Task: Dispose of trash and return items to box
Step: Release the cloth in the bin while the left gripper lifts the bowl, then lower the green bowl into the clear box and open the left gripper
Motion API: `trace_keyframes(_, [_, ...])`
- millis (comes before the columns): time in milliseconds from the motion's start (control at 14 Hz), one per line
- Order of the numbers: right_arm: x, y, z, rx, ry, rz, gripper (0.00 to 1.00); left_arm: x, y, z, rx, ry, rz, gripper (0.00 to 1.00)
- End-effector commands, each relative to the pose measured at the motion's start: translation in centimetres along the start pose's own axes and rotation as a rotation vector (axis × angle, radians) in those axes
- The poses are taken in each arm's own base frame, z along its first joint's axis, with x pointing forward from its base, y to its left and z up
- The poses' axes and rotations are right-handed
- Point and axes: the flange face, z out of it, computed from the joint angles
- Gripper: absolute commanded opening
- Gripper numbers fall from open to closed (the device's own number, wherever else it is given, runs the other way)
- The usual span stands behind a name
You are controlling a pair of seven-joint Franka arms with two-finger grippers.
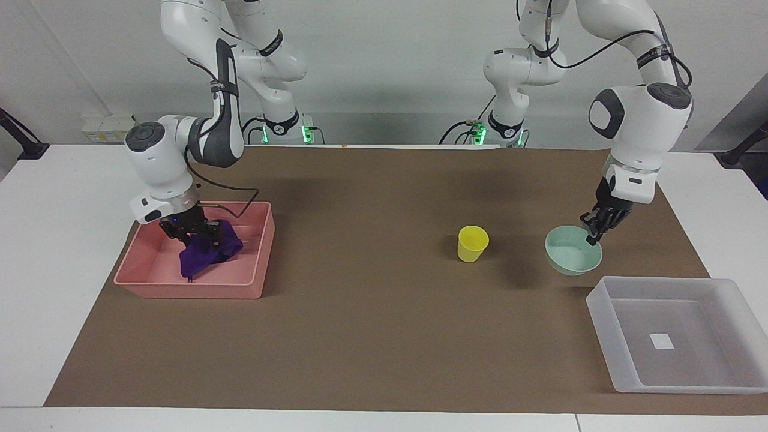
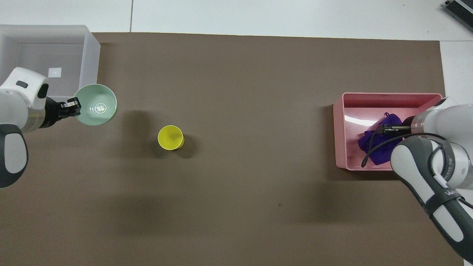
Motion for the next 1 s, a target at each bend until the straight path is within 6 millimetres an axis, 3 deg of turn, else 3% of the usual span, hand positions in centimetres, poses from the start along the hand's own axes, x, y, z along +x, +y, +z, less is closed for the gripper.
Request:
trace_keyframes(0, [0.7, -2.5, -4.2, -0.004, -0.009, 0.044, 1.00, 5.0, -2.0, 0.6, 0.022, 0.056, 0.021, 0.00])
trace_keyframes(214, [1.0, -4.9, -8.7, -0.006, -0.004, 0.064, 1.00, 10.2, -3.4, 0.5, 0.026, 0.163, 0.048, 0.00])
trace_keyframes(500, [1.7, -4.1, -18.3, 0.000, -0.051, 0.063, 1.00, 15.6, -7.5, 1.6, 0.046, 0.218, -0.017, 0.00])
trace_keyframes(714, [1.6, -3.3, -23.8, 0.011, -0.077, 0.069, 1.00, 18.6, -8.1, 4.7, 0.056, 0.241, -0.026, 0.00])
trace_keyframes(929, [0.6, -2.3, -27.3, 0.014, -0.088, 0.073, 1.00, 19.9, -9.2, 7.7, 0.070, 0.239, -0.035, 0.00])
